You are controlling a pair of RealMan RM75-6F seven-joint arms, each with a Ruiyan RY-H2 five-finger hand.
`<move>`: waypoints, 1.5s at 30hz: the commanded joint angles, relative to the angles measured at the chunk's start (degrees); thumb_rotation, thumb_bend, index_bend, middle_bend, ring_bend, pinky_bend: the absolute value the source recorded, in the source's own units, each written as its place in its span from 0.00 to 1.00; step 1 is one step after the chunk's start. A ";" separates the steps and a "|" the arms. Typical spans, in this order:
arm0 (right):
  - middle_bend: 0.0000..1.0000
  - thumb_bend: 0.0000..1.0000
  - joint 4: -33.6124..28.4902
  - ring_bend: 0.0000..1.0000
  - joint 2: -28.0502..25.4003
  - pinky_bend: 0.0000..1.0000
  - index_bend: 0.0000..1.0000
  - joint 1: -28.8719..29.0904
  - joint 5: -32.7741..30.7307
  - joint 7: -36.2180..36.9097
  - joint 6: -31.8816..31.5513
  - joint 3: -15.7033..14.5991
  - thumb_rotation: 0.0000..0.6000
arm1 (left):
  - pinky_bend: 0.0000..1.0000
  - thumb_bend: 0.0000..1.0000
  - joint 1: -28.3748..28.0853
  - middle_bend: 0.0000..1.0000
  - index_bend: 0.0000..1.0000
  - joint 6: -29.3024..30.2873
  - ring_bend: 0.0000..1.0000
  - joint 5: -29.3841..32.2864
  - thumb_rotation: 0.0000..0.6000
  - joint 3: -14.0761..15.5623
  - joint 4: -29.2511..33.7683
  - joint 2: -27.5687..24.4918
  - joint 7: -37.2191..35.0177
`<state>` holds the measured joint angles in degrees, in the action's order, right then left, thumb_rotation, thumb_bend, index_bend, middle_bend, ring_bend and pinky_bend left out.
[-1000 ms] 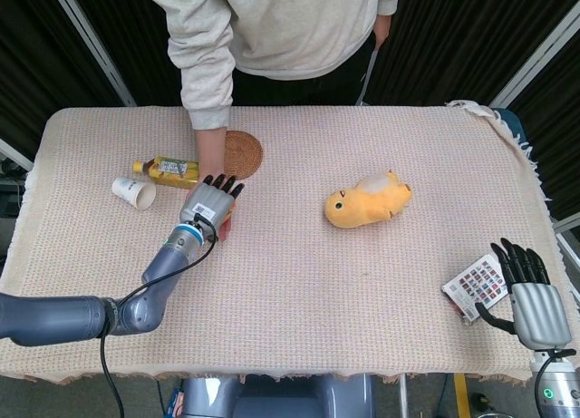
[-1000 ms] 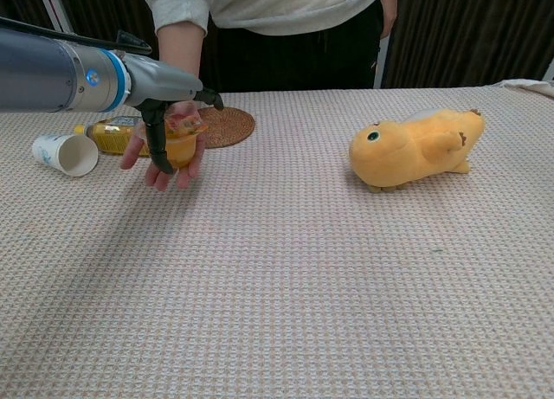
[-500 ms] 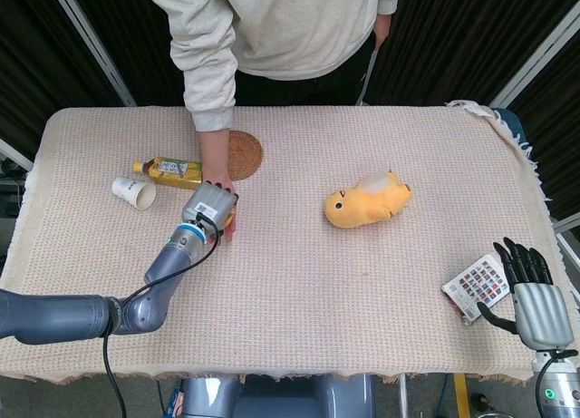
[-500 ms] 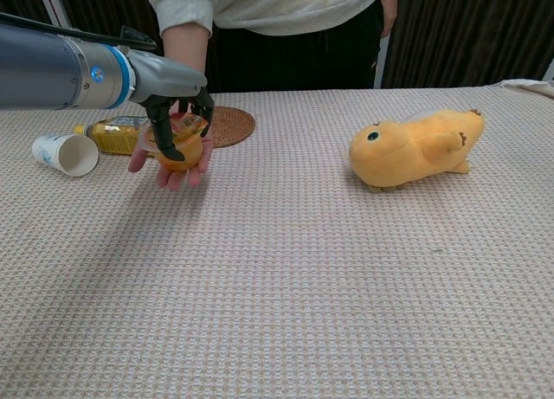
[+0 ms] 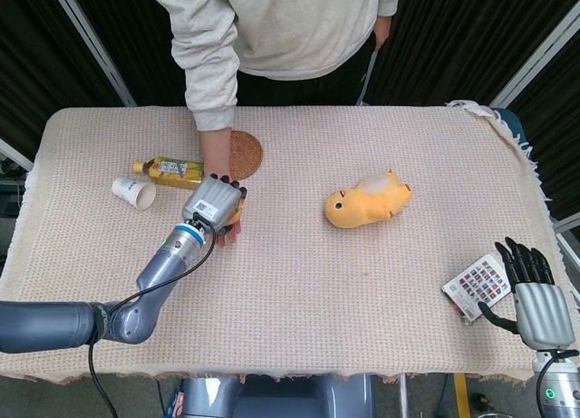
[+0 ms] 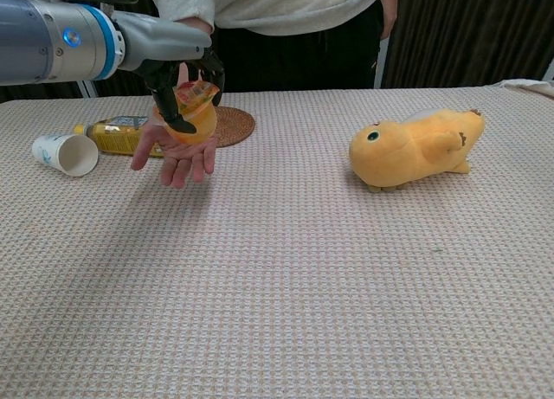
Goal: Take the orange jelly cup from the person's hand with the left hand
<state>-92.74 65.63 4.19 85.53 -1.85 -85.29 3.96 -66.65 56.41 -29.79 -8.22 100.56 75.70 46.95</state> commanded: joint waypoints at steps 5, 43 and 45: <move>0.00 0.14 -0.19 0.00 -0.03 0.00 0.00 -0.02 -0.06 -0.12 -0.01 0.04 1.00 | 0.56 0.73 4.72 0.59 0.69 4.24 0.49 -7.91 1.00 1.87 11.19 -9.07 -2.99; 0.00 0.14 -0.60 0.00 0.29 0.00 0.00 0.11 0.11 -0.87 0.16 0.01 1.00 | 0.05 0.29 21.11 0.00 0.09 1.57 0.00 -19.28 1.00 13.89 -1.71 -0.40 -8.01; 0.00 0.14 -0.59 0.00 0.31 0.00 0.00 0.12 0.15 -0.94 0.18 -0.01 1.00 | 0.02 0.27 21.15 0.00 0.05 1.37 0.00 -19.00 1.00 13.89 -0.99 -1.12 -7.89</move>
<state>-93.33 65.94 4.31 85.67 -2.77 -85.12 3.95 -45.51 57.88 -48.97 5.67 99.20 74.91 39.00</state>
